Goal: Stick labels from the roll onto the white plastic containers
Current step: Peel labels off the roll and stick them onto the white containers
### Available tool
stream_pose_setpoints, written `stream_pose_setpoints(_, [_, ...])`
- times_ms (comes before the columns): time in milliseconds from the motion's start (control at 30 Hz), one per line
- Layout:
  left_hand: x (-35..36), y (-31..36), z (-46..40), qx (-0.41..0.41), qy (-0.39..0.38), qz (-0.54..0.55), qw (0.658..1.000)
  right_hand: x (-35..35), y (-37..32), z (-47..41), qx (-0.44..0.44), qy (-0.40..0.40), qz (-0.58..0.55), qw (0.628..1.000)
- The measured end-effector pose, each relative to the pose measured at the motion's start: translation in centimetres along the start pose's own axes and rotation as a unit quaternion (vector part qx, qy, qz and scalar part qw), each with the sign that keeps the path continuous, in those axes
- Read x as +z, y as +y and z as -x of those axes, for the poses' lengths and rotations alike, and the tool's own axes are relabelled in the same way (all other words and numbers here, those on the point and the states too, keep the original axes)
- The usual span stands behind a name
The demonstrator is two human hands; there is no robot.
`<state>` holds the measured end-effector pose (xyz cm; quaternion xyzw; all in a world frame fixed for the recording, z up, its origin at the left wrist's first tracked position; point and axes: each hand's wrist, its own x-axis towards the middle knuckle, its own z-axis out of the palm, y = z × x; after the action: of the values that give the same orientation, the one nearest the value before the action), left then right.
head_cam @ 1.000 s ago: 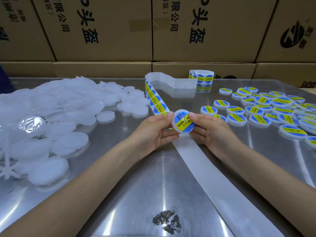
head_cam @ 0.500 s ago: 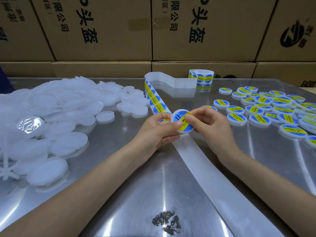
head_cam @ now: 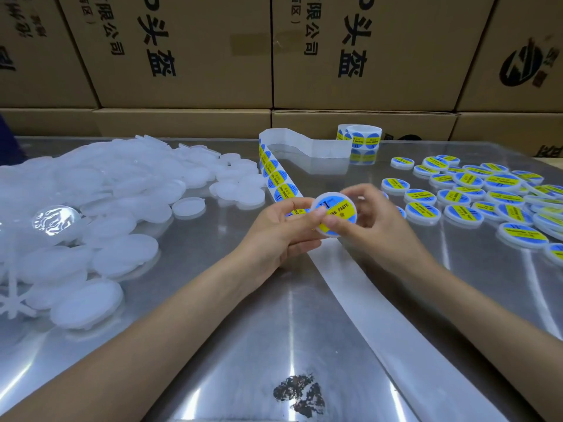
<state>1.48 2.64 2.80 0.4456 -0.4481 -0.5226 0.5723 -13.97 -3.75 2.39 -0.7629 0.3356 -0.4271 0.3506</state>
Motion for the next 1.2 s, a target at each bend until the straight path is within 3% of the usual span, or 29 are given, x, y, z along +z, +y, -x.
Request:
stream_pose_setpoints(167, [0.3, -0.1, 0.1, -0.009, 0.004, -0.008, 1.0, 0.7, -0.2, 0.1, -0.013, -0.061, 0.032, 0.998])
stream_pose_setpoints(333, [0.5, -0.2, 0.3, 0.001, -0.039, -0.018, 0.999, 0.3, -0.5, 0.3, 0.055, -0.021, -0.015, 0.998])
stream_pose_setpoints(433, [1.1, -0.4, 0.3, 0.058, -0.048, -0.097, 0.992, 0.5, -0.7, 0.6, 0.088, 0.012, -0.033, 0.995])
stream_pose_setpoints(567, [1.6, -1.2, 0.2, 0.144, 0.011, -0.173, 0.974, 1.2, -0.9, 0.8, 0.116, 0.026, -0.071, 0.99])
stream_pose_setpoints(767, [1.6, -1.5, 0.0, 0.188, 0.055, -0.189, 0.962, 1.4, -1.5, 0.7, 0.111, 0.005, -0.11, 0.988])
stream_pose_setpoints(900, [1.0, -1.4, -0.3, 0.17, 0.105, -0.203, 0.959, 1.4, -1.5, 0.9, 0.089, -0.053, -0.097, 0.99])
stream_pose_setpoints(1000, [0.5, -1.4, -0.3, 0.151, 0.081, -0.222, 0.96, 1.4, -1.5, 1.1, 0.09, -0.086, -0.069, 0.99])
stream_pose_setpoints(1200, [0.2, -1.6, -0.3, 0.155, 0.047, -0.285, 0.945, 1.0, -1.0, 0.7, 0.134, -0.05, -0.036, 0.989])
